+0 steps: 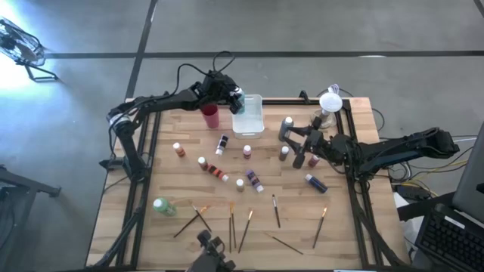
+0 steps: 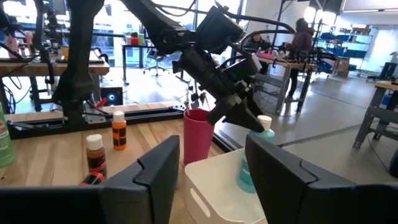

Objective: Pick & Place Paint Supplies
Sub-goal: Put the blue paint bottle into the white bin, then put the silver paint brush into the pink cup

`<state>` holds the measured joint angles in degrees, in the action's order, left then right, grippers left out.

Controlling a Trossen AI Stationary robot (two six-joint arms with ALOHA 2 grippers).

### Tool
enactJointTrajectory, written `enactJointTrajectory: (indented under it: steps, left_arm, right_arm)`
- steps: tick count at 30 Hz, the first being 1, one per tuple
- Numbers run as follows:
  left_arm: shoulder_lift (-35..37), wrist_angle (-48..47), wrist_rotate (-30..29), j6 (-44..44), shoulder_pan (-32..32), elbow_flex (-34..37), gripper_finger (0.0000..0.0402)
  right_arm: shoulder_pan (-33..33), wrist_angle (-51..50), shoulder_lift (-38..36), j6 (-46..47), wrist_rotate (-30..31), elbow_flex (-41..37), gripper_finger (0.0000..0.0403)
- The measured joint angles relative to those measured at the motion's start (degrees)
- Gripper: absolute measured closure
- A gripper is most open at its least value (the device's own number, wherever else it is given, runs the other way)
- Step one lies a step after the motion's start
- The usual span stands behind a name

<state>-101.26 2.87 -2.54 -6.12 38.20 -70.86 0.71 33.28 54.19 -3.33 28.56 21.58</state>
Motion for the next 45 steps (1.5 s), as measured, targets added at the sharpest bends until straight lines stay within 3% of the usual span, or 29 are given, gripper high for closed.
enactJointTrajectory:
  steps: [12, 26, 39, 45]
  left_arm:
    - [4.22, -7.52, -0.24, -1.75, 0.69, -7.28, 0.0195]
    - [13.58, -38.68, 0.09, -2.99, -1.05, -28.44, 0.0195]
    - [25.01, -50.82, -1.08, 3.65, -13.75, -29.23, 0.0198]
    - [27.75, -57.47, -7.83, 8.87, -23.68, -29.23, 0.0198]
  right_arm:
    - [-0.02, 0.04, -0.02, 0.35, 0.02, 0.05, 0.0204]
    - [-0.02, 0.04, -0.11, 0.13, 0.13, 0.20, 0.0219]
    - [-0.02, 0.06, -0.11, 0.16, 0.13, 0.20, 0.0232]
    - [0.04, 0.06, -0.11, 3.10, 0.09, 0.20, 0.0212]
